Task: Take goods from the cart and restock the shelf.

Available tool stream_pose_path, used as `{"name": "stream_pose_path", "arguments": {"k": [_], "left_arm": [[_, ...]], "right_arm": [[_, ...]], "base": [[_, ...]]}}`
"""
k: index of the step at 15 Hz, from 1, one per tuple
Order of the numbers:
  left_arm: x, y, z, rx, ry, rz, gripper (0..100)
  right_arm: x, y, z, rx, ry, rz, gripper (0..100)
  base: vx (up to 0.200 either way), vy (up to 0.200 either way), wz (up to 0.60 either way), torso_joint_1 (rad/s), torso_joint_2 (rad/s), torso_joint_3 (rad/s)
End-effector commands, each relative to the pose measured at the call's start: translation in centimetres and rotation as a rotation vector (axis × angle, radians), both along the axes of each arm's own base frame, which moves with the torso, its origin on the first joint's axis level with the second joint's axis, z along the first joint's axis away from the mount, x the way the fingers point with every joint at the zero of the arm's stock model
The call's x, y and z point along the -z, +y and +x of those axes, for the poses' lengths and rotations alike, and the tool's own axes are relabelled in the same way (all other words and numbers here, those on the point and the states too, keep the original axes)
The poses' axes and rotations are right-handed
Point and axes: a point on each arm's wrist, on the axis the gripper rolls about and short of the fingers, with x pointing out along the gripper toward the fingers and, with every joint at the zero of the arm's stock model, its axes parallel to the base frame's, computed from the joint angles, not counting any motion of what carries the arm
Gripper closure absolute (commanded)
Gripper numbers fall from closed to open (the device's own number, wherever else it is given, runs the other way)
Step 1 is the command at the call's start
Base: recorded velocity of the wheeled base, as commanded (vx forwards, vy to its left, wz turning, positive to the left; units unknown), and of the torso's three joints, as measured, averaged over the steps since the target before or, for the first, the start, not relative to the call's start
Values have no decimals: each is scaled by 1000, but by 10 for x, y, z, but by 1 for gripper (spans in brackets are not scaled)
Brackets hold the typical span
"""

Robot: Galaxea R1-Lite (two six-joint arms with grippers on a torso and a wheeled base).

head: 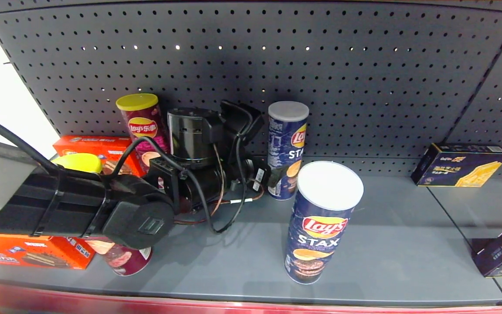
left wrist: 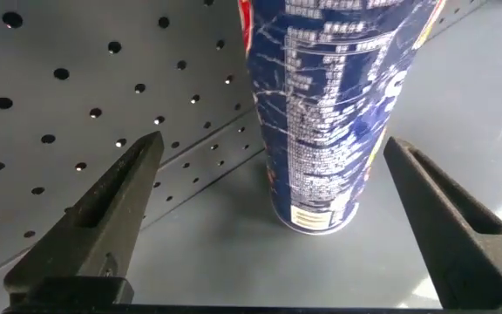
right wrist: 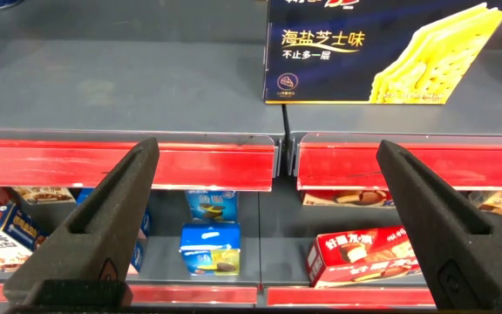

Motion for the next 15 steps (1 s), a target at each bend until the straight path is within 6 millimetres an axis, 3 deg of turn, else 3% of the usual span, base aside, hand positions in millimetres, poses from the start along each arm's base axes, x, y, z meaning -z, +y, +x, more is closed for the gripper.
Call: {"name": "stream_pose_path", "arguments": {"k": [1, 15], "left_arm": [[0, -1, -6, 1, 3, 4, 0], [7, 1, 0, -186, 3, 49, 0]], "right_arm": [[0, 0, 0, 0, 2, -1, 0], [0, 0, 0, 0, 2, -1, 0]], "base": [[0, 0, 0, 0, 0, 0], [0, 0, 0, 0, 0, 0]]}}
